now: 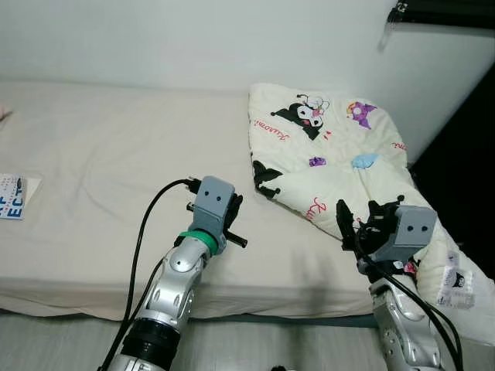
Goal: Clean up the room
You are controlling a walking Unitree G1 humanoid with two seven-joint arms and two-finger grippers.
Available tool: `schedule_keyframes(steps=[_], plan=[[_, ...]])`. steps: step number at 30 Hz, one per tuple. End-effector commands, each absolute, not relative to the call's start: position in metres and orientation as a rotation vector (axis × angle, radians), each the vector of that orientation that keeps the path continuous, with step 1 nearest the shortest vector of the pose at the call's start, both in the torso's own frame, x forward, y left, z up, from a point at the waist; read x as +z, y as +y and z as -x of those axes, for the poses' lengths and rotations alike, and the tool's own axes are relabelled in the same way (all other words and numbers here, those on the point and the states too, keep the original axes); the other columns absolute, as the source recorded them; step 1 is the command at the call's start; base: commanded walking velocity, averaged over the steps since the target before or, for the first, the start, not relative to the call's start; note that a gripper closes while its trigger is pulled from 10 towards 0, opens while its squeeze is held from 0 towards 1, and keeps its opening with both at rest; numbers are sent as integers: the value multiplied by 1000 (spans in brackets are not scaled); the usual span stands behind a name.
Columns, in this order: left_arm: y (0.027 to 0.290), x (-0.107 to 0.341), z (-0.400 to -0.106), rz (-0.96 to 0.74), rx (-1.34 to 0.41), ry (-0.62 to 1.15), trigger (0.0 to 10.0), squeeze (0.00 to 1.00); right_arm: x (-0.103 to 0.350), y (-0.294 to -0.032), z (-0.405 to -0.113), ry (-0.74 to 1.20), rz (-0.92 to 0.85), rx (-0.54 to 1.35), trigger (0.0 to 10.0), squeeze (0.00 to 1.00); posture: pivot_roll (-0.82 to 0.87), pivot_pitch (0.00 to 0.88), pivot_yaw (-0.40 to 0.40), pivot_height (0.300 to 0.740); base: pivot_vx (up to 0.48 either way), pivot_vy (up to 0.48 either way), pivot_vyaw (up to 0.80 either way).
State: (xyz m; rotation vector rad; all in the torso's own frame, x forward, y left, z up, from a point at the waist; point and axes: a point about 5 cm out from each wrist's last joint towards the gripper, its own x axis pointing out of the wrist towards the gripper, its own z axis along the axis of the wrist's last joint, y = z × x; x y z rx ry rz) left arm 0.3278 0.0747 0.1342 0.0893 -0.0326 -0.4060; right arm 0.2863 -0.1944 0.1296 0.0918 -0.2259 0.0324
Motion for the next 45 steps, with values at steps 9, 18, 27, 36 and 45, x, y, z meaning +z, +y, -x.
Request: schedule_keyframes(steps=[9,18,27,36,45], plan=[[72,128,-325,-84,-420,-7,10000,0,125,-199,-283,-207,-88,12,10000,0,-132,92,31,680,0,0,0],[73,127,-324,-86,-420,-2,10000,0,124,-199,-283,-205,-90,9,10000,0,-131,96,34,645,0,0,0],[73,125,-323,-89,-421,2,10000,0,124,-200,-283,-202,-89,8,10000,0,-131,100,34,610,0,0,0],[78,126,-325,-98,-411,6,10000,0,123,-203,-281,-199,-85,-4,10000,0,-127,122,37,570,0,0,0],[97,127,-327,-127,-363,12,10000,0,125,-219,-286,-186,-61,-57,10000,0,-98,175,36,555,0,0,0]])
